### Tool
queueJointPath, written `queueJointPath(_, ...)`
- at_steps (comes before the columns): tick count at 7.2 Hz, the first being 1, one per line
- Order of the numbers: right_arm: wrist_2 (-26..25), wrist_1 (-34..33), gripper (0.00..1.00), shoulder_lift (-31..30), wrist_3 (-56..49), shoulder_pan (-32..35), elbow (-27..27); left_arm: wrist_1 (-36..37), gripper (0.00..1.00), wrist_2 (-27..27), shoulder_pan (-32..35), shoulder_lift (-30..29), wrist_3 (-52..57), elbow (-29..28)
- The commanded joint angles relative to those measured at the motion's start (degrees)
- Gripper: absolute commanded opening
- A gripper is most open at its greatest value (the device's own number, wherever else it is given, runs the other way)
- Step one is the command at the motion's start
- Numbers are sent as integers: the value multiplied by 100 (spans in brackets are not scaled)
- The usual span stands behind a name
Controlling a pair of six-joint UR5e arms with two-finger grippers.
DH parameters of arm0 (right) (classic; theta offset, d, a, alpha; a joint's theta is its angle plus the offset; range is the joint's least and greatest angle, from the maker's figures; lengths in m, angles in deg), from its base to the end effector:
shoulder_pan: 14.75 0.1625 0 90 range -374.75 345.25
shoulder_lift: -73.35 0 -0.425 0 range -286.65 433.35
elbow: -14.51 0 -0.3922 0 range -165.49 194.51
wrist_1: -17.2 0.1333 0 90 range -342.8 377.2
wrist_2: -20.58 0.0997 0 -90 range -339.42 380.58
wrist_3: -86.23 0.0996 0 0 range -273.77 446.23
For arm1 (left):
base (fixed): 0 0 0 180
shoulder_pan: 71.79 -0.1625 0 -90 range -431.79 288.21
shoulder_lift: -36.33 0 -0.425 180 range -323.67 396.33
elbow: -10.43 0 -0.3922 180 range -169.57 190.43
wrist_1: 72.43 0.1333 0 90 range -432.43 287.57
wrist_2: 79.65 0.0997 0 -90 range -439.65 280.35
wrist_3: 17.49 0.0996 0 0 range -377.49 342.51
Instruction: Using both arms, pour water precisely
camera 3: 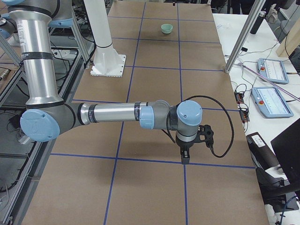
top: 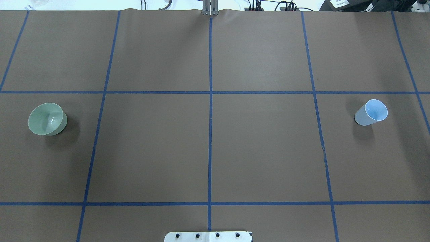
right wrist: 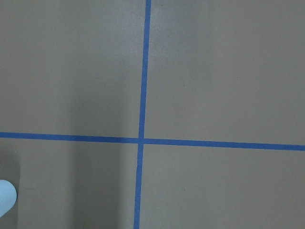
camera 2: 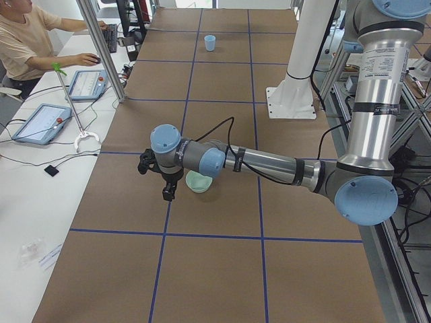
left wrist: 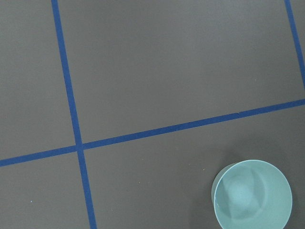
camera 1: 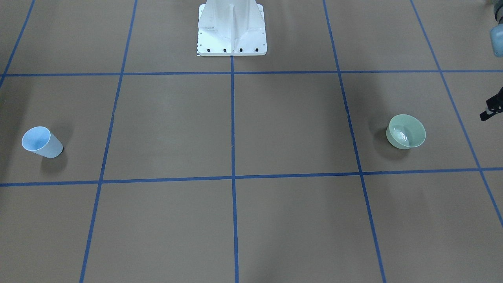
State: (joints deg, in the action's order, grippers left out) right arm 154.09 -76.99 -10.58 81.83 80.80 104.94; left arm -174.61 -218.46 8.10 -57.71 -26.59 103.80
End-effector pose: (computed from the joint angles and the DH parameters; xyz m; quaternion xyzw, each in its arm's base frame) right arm 0.1164 -0.5284 0.6089 0.0508 -0.3675 0.0018 0.9286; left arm 0.0364 -0.5367 0.5642 0.0848 0.4273 0.0782 0.8967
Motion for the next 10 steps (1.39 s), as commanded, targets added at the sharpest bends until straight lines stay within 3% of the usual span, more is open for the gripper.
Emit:
queueJointPath(1, 0, 6, 100, 0, 0, -1, 1, -1211, 100, 37, -472, 8, -1026, -494)
queueJointPath(3, 0, 6, 100, -9, -9, -1, 10, -1925, 100, 403, -956, 52, -1802, -705)
queueJointPath(6, 0, -2, 100, -18, -9, 16, 19, -2848, 100, 442, -1423, 174, -2655, -943)
queueJointPath(8, 0, -2, 100, -18, -9, -1, 19, -3132, 99, 757, -1634, 263, -2903, -944)
queueJointPath(10, 0, -2, 100, -18, -9, -1, 28, -3133, 82, 776, -1713, 263, -2913, -944)
